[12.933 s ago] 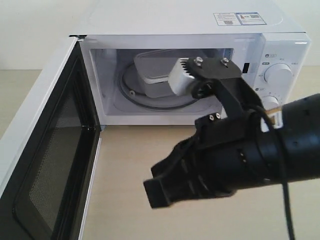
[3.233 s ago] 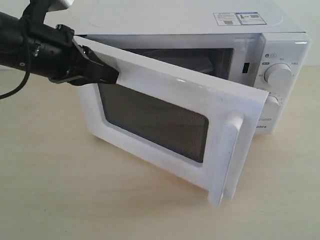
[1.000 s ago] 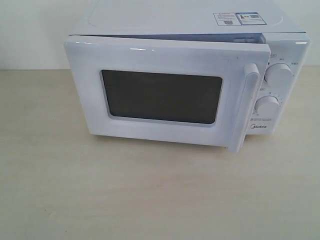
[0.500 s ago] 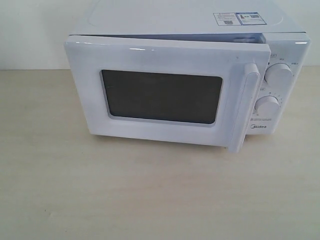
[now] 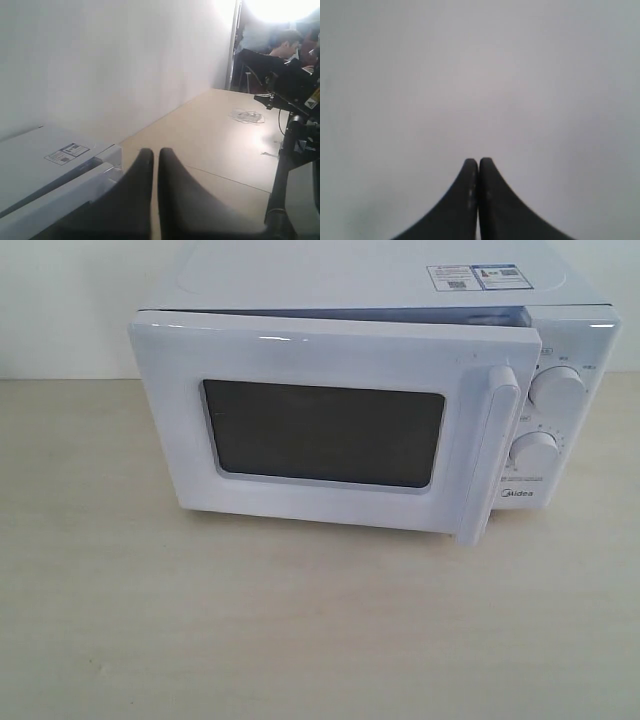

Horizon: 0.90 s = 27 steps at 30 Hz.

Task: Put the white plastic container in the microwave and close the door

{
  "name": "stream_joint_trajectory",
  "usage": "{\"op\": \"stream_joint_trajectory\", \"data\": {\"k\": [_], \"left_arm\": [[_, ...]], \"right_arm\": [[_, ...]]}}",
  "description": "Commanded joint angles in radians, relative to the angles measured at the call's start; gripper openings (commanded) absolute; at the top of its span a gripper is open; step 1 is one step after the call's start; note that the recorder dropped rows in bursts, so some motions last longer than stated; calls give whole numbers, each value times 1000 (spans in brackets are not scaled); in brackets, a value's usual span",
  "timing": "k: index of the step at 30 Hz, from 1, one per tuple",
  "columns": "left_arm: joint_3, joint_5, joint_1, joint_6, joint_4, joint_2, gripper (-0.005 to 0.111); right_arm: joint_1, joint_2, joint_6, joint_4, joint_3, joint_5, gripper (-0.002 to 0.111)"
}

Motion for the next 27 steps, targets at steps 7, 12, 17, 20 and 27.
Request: {"op": "stream_joint_trajectory", "data": {"k": [7,12,17,20,27], "left_arm": [[-4,5,-6,-10,2,-2,4],[-4,5,-6,-10,2,-2,4],[-4,4,-6,-8,2,-2,4],[-4,4,-6,-8,2,-2,4],[-4,4,-6,-5,2,-2,4]], "right_arm": [[1,31,-337,145,-3,408,0],[1,31,-610,312,-3,543,0],[1,31,-813,598,27,657,0],[1,31,-982,900,73,655,0],[-1,31,-1360,1525,214,454,0]]}}
